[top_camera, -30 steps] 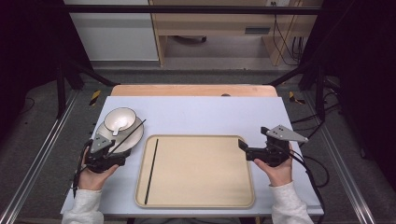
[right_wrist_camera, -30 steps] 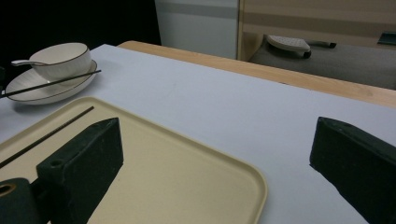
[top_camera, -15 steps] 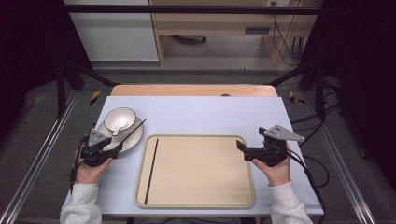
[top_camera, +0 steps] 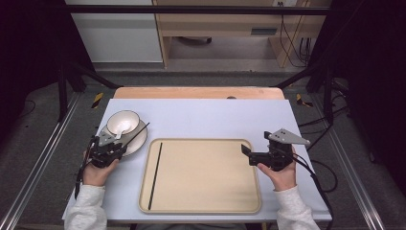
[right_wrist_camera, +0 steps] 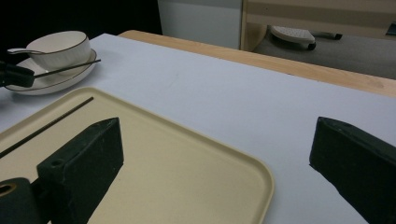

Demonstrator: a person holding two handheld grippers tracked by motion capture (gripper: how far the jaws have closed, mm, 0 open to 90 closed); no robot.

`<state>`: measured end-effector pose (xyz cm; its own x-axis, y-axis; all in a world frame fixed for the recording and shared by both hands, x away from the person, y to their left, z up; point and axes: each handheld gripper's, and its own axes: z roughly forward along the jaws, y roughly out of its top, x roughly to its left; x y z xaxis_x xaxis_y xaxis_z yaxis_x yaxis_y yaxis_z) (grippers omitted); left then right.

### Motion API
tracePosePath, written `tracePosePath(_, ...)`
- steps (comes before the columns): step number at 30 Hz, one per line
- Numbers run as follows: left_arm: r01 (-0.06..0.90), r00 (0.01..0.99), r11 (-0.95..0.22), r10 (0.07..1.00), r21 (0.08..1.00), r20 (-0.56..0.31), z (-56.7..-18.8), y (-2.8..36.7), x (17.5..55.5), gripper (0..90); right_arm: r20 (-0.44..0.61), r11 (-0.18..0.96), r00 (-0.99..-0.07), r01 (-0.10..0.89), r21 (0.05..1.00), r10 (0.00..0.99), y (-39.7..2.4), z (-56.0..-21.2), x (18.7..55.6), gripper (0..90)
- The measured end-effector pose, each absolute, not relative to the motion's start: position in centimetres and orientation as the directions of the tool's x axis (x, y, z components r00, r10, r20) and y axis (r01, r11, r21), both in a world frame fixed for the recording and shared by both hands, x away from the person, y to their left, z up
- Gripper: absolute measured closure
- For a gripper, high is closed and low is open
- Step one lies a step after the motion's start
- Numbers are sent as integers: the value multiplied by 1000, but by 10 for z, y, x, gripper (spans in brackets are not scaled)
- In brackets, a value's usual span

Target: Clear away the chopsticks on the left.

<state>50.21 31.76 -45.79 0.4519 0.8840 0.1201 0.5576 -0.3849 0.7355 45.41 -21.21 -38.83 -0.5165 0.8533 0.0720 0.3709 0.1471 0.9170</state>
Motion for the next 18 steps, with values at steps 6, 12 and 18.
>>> tracePosePath(6,567,468,-399,876,721,117,-459,315,502,816,68,152,-521,368,917,851,-211,-389,454,30)
tracePosePath(12,570,474,-400,874,718,110,-458,312,500,847,68,151,-520,368,917,851,-212,-389,454,30)
tracePosePath(18,563,477,-387,874,730,95,-453,307,497,849,67,152,-517,369,917,853,-212,-388,454,30)
